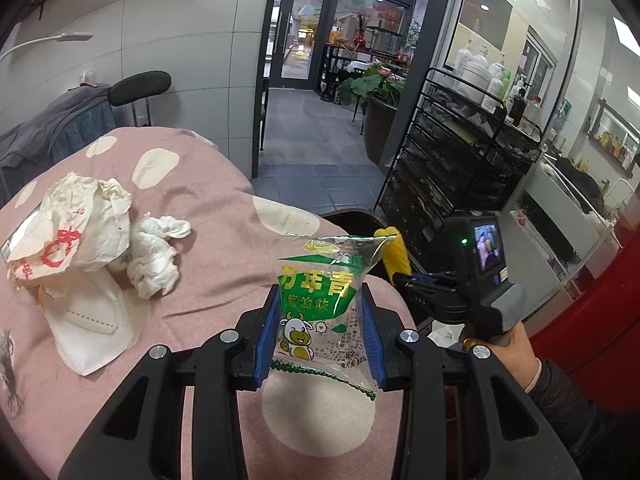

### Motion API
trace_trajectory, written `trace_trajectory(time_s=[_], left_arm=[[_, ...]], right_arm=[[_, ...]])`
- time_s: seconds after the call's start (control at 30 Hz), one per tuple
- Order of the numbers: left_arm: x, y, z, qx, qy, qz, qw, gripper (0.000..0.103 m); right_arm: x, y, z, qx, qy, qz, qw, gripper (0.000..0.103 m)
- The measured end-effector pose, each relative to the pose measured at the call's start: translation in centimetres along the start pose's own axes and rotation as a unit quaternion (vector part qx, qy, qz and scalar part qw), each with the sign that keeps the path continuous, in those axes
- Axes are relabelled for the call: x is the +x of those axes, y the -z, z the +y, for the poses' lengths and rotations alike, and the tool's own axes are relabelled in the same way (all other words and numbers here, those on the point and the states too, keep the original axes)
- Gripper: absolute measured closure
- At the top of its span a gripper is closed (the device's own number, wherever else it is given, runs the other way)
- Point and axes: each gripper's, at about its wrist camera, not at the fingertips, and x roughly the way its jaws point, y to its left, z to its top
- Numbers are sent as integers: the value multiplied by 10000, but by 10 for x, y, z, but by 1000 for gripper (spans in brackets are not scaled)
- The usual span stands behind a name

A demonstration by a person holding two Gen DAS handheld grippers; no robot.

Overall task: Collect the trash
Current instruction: 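Drop the yellow net into the bin with the right tool while the left tool drops the wrapper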

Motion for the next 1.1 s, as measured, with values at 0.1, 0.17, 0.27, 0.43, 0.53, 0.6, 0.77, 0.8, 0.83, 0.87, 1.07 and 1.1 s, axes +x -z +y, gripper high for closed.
trace_trajectory(time_s=[0.1,0.17,0.27,0.43,0.53,0.6,0.77,0.8,0.83,0.87,1.07,1.1], left_arm=[[6,-1,-6,10,74,65,10000,66],[11,-2,-7,-14,142,128,9998,66],[18,-3,-10,-54,217,226,9995,66],[23,-3,-16,1,225,298,9993,66],[29,-4,-20,2,302,377,9988,66],[35,-8,-24,28,372,436,9984,66],[53,-19,-40,139,543,585,9967,66],[60,-22,-44,150,593,642,9961,66],[65,-23,-48,169,600,679,9957,66],[70,-25,-51,203,591,712,9955,66],[105,-34,-68,259,662,1022,9922,66],[112,-36,-70,248,670,1082,9916,66]], right_arm=[[23,5,-12,207,-41,233,9995,92],[38,8,-19,328,1,340,9989,92],[56,10,-29,580,-69,522,9969,85],[49,17,-30,692,67,285,9972,26],[43,23,-29,660,52,259,9975,26],[37,25,-34,701,72,198,9973,26],[12,39,-40,757,196,-15,9969,24],[8,41,-43,775,222,-43,9967,24],[2,44,-44,794,255,-70,9965,24],[-4,47,-47,812,293,-99,9962,24],[-36,57,-62,795,558,-357,9946,23],[-40,59,-64,807,594,-391,9942,21]])
